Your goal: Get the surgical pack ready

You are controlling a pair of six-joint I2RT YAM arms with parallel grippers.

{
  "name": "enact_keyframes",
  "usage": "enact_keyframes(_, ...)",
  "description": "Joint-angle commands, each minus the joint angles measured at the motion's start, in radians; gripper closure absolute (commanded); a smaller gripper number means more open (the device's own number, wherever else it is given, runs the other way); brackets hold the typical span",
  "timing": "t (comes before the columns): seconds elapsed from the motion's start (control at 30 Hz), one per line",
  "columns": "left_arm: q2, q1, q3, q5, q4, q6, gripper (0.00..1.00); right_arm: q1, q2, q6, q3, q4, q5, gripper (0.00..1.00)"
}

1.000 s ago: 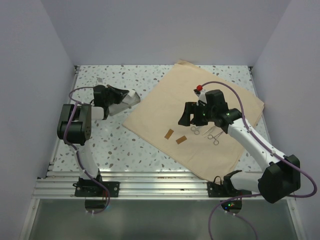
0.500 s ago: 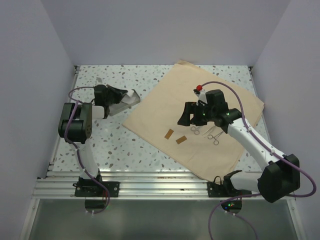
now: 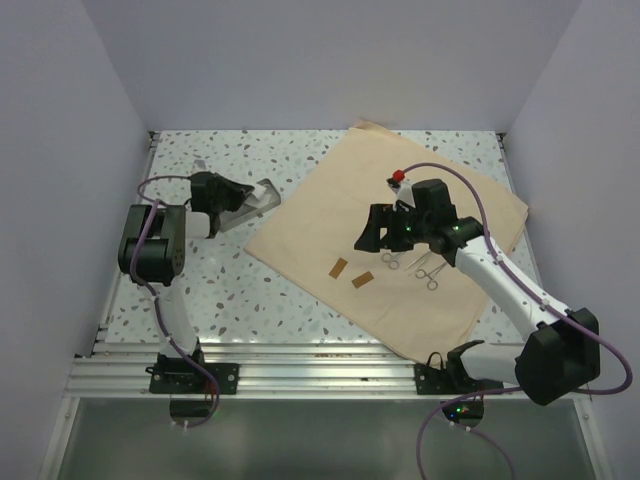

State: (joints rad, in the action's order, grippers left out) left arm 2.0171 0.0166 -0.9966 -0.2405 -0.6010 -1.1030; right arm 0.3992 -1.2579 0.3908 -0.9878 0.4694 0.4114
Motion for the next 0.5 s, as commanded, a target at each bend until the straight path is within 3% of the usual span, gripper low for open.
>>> enact_keyframes(0.0, 0.020, 0.009, -0.025, 0.033, 0.003, 0.040, 1.00, -0.002, -0.008, -0.010, 0.006, -0.040, 0.020, 0.22)
enact_keyframes(0.27, 0.020, 0.016, -0.031, 0.063, 0.036, 0.061, 1.00, -0.002, -0.011, -0.009, 0.008, -0.046, 0.027, 0.22)
enact_keyframes(0.47, 0.011, 0.037, -0.074, 0.124, 0.150, 0.141, 0.97, -0.002, -0.011, -0.009, 0.014, -0.051, 0.035, 0.22)
